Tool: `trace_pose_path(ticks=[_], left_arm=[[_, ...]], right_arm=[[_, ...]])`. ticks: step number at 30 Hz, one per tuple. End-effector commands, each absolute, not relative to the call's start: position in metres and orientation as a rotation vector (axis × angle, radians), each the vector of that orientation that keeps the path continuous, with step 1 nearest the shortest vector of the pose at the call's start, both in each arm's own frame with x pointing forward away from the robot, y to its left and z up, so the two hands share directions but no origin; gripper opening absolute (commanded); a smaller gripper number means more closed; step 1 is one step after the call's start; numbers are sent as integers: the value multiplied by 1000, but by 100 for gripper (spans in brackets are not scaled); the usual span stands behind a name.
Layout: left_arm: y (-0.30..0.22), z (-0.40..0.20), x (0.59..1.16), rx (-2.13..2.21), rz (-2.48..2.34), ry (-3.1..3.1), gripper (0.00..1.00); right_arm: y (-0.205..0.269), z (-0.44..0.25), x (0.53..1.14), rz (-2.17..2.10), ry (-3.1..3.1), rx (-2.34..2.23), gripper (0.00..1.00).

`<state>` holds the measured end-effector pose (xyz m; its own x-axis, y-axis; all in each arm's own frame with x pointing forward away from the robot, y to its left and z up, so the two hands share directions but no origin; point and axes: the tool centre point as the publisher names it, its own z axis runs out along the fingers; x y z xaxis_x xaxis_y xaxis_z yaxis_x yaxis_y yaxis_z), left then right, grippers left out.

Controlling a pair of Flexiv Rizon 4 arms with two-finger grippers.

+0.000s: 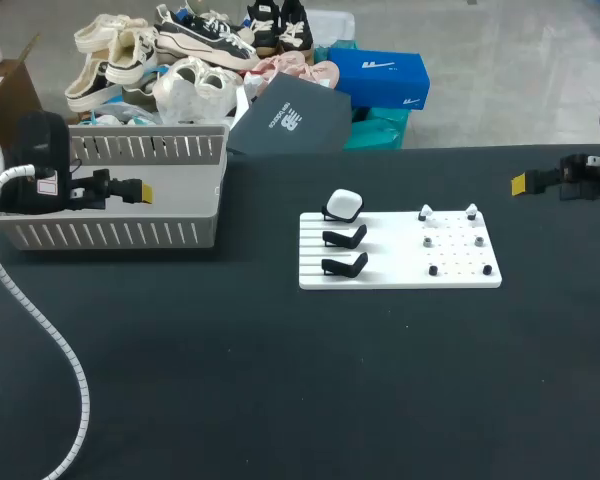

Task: Pick up each earbud case from the left stands, insert the matching earbuds, close the lid, and place the case in the box.

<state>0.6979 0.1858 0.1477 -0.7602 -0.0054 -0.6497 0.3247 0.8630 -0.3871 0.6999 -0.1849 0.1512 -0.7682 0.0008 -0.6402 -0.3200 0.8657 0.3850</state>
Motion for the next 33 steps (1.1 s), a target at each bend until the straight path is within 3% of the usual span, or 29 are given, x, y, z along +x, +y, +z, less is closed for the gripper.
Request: trace_pose_path(ticks=[1, 13, 33], left_arm=[[185, 149, 699, 231, -639, 2369, 100], [184, 150, 703, 321, -667, 2336, 100], [143, 175, 747, 1090, -877, 1981, 100]], right_arm=[[-186, 151, 701, 643, 2376, -233, 100], [-186, 151, 701, 643, 2376, -233, 100], [-186, 151, 701, 643, 2376, -233, 100]])
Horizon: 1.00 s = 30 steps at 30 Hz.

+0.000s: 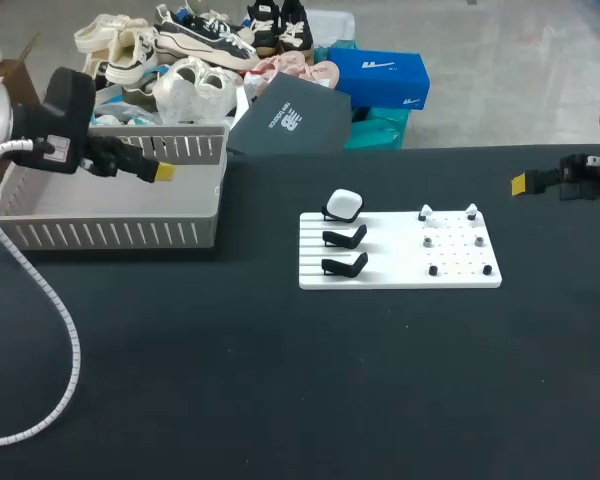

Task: Pick up each earbud case from the left stands, insert the matching earbuds, close the lid, and place the case in the box.

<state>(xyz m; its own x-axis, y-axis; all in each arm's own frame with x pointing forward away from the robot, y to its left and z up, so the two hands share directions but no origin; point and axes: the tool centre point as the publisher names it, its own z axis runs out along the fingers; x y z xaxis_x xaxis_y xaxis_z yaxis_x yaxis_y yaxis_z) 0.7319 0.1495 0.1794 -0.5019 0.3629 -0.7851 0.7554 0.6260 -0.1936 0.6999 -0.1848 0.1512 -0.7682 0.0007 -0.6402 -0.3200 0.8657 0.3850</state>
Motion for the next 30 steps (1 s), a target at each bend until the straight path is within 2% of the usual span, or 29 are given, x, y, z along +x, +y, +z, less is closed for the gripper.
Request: trace_pose_path(ticks=[1, 15, 30], left_arm=[[140, 174, 750, 1128, -878, 1950, 100], [92, 145, 774, 1505, -909, 1749, 100], [40, 100, 801, 1542, -965, 1669, 100]], right_arm=[[-186, 151, 701, 643, 2376, -233, 100], [-186, 151, 701, 643, 2376, -233, 100], [-186, 151, 701, 643, 2376, -233, 100]])
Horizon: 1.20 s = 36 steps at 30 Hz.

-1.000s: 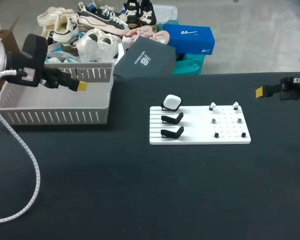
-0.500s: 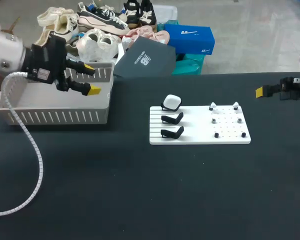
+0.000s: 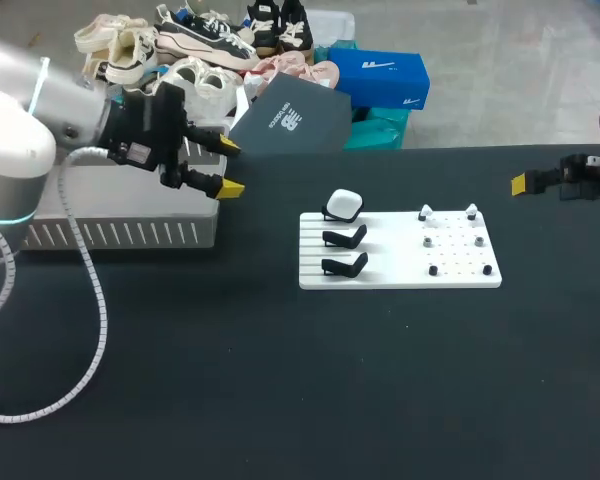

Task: Pick up each earbud case from the left stands, insert the matching earbuds, close the lid, and place the case in the box.

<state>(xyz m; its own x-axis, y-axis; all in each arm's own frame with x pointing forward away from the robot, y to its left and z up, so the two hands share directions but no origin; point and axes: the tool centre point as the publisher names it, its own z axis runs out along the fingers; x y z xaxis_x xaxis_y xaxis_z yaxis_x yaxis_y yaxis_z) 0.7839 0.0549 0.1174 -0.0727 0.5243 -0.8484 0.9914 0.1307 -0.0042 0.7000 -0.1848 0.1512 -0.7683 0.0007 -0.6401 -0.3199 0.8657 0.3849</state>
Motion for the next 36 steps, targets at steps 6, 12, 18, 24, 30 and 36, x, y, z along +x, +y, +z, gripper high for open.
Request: trace_pose_path(ticks=[6, 12, 18, 24, 30, 36], left_arm=[[26, 88, 805, 1553, -992, 1657, 100], [9, 78, 803, 1581, -971, 1618, 100], [-4, 71, 807, 1586, -977, 1609, 95], [-17, 63, 811, 1597, -969, 1600, 82], [-30, 55, 815, 1583, -956, 1612, 73], [-36, 48, 818, 1570, -971, 1618, 67]], right_arm=[[-186, 151, 701, 643, 2376, -233, 100], [-186, 151, 701, 643, 2376, -233, 100], [-186, 151, 701, 643, 2376, -233, 100], [-186, 151, 701, 643, 2376, -233, 100], [-186, 151, 701, 643, 2376, -233, 100], [-186, 151, 701, 643, 2376, -233, 100]])
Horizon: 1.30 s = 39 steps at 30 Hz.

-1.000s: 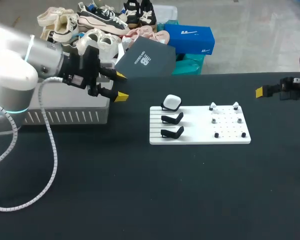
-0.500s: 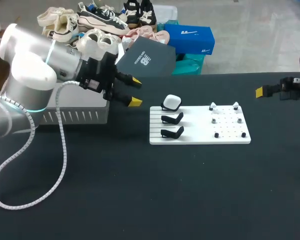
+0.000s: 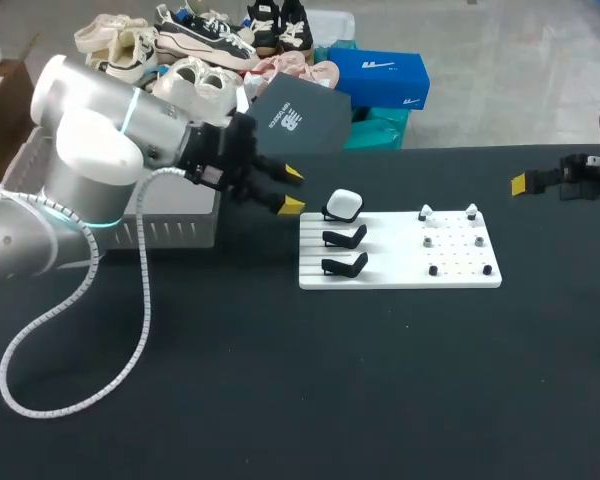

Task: Pick up each earbud case from the left stands, insert the matching earbuds, close the lid, and place the case in the box.

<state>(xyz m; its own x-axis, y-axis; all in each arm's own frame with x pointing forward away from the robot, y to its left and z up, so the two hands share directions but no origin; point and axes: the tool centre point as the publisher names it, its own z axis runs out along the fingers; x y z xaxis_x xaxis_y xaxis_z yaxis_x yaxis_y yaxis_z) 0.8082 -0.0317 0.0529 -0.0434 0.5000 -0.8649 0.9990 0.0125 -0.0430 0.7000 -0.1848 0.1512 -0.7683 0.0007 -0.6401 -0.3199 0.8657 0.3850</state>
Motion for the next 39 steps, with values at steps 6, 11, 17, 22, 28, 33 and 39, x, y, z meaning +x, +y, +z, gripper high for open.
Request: trace_pose_path(ticks=[6, 11, 17, 22, 28, 33, 39], left_arm=[[-40, 43, 816, 1547, -948, 1619, 50], [-46, 35, 813, 1555, -930, 1609, 65], [-56, 32, 813, 1559, -936, 1599, 76], [-62, 31, 816, 1545, -956, 1603, 69], [-68, 28, 818, 1536, -961, 1602, 64], [-72, 26, 819, 1533, -973, 1605, 59], [-75, 25, 818, 1537, -985, 1597, 56]], right_arm=[[-186, 151, 701, 643, 2376, -233, 100], [-186, 151, 701, 643, 2376, -233, 100], [-186, 151, 701, 643, 2376, -233, 100], [-186, 151, 701, 643, 2376, -233, 100], [-186, 151, 701, 643, 2376, -233, 100], [-186, 151, 701, 643, 2376, -233, 100], [-186, 151, 701, 643, 2376, -233, 100]])
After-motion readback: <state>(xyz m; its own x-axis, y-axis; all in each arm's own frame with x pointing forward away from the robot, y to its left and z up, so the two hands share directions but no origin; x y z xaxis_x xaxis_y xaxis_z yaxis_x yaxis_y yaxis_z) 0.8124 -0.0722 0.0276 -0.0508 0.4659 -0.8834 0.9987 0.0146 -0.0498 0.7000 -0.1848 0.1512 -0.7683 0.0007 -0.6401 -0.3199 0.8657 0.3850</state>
